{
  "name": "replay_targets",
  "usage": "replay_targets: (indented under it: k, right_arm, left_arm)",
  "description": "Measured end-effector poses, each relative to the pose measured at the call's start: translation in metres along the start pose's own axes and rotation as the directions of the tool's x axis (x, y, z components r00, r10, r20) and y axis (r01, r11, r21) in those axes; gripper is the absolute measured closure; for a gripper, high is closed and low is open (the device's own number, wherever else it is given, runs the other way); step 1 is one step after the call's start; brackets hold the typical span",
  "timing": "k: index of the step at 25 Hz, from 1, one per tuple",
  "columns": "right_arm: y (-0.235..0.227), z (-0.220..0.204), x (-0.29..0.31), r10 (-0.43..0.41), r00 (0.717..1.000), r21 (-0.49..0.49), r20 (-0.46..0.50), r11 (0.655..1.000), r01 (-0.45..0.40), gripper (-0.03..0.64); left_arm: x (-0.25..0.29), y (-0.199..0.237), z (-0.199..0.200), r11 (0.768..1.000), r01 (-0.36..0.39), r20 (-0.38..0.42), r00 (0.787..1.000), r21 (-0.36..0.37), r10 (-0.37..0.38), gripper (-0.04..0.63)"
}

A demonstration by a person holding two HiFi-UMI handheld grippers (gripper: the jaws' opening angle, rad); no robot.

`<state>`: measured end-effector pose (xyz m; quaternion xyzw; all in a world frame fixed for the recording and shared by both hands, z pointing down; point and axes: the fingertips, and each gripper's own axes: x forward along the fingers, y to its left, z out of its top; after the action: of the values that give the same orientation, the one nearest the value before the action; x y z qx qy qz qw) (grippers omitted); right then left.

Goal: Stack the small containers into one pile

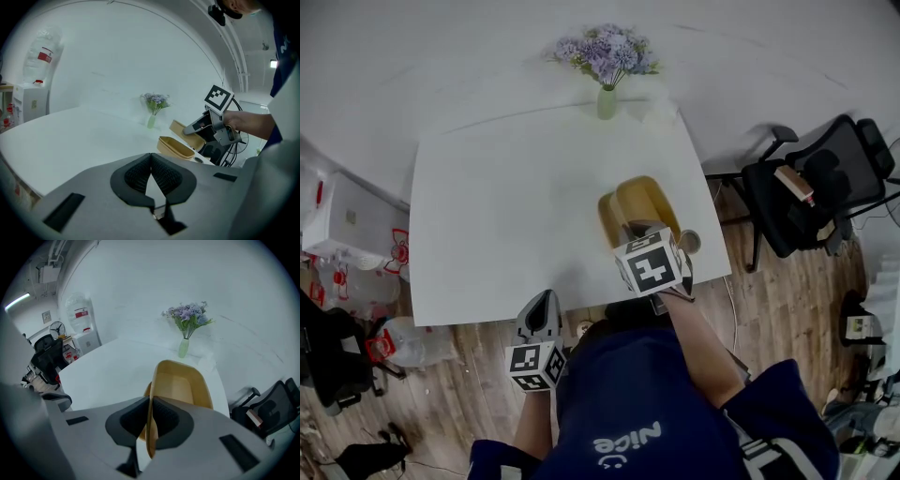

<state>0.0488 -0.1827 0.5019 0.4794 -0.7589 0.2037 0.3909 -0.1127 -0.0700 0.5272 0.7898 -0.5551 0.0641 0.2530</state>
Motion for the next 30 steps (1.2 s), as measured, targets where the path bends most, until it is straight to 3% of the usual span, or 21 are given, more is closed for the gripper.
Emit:
replay_targets:
  k: [3,12,20,30]
  right_arm:
    - [0.000,-0.002,0.008,-0.016,0.999,-0.040,-0.028,0.999,0.015,0.563]
    - [0.005,-0.004,0.032,-0.058,0.995,-0.033,-0.078,0.998,0.056,0.563]
    - [0.012,-0.004,0.046,-0.042,0.992,-0.006,-0.117,0.999,0.042,0.563]
    - [0.020,-0.001,0.056,-0.029,0.993,0.180,-0.117,0.982,0.050,0.563]
  left_arm:
    - [0.004,0.001,0.002,1.000,-0.002,0.001,1.000,0.002,0.002,0.577]
    - [0.016,0.012,0.007,1.000,-0.009,-0.004,1.000,-0.002,0.009,0.577]
    - [0.024,0.015,0.009,1.000,-0.005,-0.014,1.000,-0.001,0.005,0.577]
    - [0.024,0.027,0.007,1.000,-0.019,-0.021,1.000,-0.020,0.018,0.577]
